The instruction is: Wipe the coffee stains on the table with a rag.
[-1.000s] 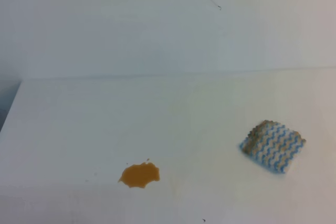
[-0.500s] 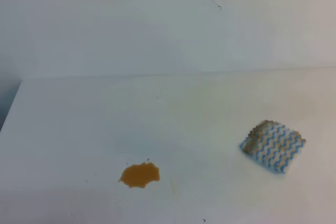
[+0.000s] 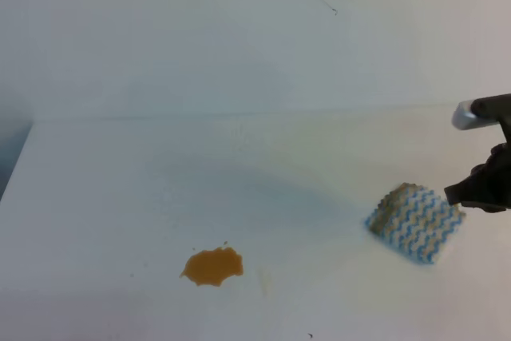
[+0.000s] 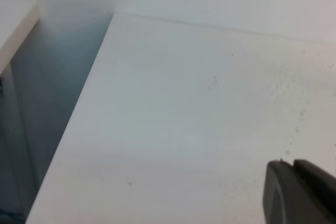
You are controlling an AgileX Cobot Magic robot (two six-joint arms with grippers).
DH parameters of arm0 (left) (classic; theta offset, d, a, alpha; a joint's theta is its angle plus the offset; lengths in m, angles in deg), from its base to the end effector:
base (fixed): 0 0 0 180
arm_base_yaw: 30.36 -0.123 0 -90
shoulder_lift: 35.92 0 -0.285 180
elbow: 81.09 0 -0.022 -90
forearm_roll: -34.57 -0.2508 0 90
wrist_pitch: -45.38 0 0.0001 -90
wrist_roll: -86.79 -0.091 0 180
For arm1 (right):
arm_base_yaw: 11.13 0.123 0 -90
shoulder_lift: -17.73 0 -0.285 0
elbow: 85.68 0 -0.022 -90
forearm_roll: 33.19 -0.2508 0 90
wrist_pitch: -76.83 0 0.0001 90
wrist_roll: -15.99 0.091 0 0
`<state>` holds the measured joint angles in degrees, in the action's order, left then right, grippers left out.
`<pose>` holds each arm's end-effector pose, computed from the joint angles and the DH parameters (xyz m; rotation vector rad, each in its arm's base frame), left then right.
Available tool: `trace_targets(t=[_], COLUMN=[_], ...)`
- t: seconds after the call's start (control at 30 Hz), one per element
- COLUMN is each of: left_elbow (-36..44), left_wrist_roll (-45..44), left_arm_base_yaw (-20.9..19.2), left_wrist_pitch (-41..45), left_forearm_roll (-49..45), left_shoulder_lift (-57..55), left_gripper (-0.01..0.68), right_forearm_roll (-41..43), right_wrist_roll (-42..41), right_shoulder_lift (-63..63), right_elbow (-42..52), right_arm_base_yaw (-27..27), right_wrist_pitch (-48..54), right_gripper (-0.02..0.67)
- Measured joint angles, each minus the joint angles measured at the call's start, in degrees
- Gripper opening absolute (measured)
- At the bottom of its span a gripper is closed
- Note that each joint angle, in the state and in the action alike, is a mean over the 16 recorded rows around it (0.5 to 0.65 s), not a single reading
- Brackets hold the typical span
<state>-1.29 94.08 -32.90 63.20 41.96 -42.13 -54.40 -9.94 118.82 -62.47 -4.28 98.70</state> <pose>0.0538 -0.0012 0.1716 -0.2382 1.7976 -0.1818 0.3225 0.0511 0.2058 -0.3389 2.5009 0.1759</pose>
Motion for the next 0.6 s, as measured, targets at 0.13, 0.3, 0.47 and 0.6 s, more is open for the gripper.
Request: trace_targets(t=[0.13, 0.3, 0.47, 0.6], left_elbow=[0.0, 0.0, 0.0, 0.0], left_wrist_roll=[0.0, 0.0, 0.0, 0.0], left_arm_base_yaw=[0.0, 0.0, 0.0, 0.0], left_wrist_pitch=[0.0, 0.0, 0.0, 0.0], left_forearm_roll=[0.0, 0.0, 0.0, 0.0], left_shoulder_lift=[0.0, 0.0, 0.0, 0.0], left_gripper=[0.0, 0.0, 0.0, 0.0], right_forearm_roll=[1.2, 2.4, 2.0, 1.4], right_wrist_roll=[-0.7, -1.7, -2.5, -2.5], right_shoulder_lift=[4.2, 7.2, 8.7, 9.4], right_elbow=[-0.9, -1.4, -2.1, -2.6], right_arm_base_yaw=[0.5, 0.5, 0.7, 1.0], right_wrist_pitch=[-1.1, -2.2, -2.4, -2.6], right_gripper=[-0.003, -0.003, -0.003, -0.003])
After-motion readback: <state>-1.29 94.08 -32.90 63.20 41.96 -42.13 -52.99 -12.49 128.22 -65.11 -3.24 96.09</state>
